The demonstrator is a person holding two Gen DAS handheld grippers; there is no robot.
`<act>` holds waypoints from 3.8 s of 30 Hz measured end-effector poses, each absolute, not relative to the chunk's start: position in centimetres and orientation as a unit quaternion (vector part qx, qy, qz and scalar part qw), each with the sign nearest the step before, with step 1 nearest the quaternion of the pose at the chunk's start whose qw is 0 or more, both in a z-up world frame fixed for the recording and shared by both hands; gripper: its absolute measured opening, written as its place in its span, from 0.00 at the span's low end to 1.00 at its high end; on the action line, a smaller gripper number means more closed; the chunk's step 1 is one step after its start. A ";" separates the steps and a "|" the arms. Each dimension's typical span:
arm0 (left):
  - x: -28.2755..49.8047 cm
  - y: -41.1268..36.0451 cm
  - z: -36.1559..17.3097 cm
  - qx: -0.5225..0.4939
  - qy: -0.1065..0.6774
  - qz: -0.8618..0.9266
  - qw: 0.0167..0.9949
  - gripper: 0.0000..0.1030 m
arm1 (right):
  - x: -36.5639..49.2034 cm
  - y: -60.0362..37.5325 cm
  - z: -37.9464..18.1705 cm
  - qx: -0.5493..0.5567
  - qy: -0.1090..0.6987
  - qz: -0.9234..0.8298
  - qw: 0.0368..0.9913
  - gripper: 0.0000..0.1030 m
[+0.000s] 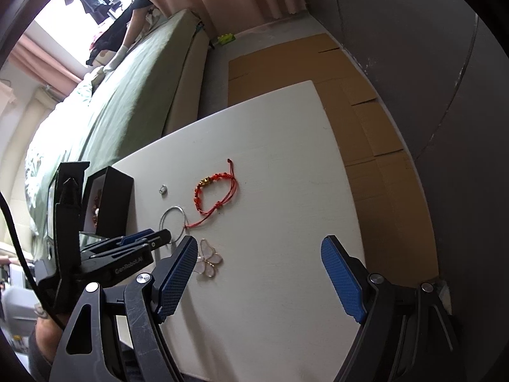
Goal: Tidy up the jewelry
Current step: 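Lower the left gripper onto the large silver hoop ring and close it, then carry the hoop into the box and open left while right grasps the pink butterfly charm, then carry the butterfly charm into the black box and open the right gripper, then grasp the small silver ring with the left gripper and lift it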
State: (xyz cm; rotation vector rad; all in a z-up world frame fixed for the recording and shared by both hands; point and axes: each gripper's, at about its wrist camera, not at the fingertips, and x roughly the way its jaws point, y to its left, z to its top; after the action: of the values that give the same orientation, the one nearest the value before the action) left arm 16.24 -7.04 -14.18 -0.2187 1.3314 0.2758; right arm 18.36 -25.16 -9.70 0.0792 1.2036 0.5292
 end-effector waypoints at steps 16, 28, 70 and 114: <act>14.0 -2.1 -9.4 -0.118 0.585 0.117 0.794 0.01 | 17.2 -22.5 -10.6 -0.010 0.566 0.276 0.777 0.79; 11.7 1.8 -4.8 -0.112 0.554 0.141 0.813 0.01 | 15.1 -17.6 -12.5 -0.103 0.570 0.310 0.754 0.79; 7.0 14.0 -3.4 -0.201 0.479 0.155 0.840 0.61 | 14.6 -9.3 -8.5 0.002 0.507 0.402 0.762 0.41; 14.5 2.4 -4.4 -0.121 0.518 0.076 0.844 0.61 | 19.8 -19.2 -10.1 0.155 0.549 0.272 0.775 0.70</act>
State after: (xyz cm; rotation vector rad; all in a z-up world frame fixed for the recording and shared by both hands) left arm 14.51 2.38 -4.40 -0.2545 1.0928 0.1613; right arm 19.85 -19.23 -10.05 0.3364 1.1886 0.5885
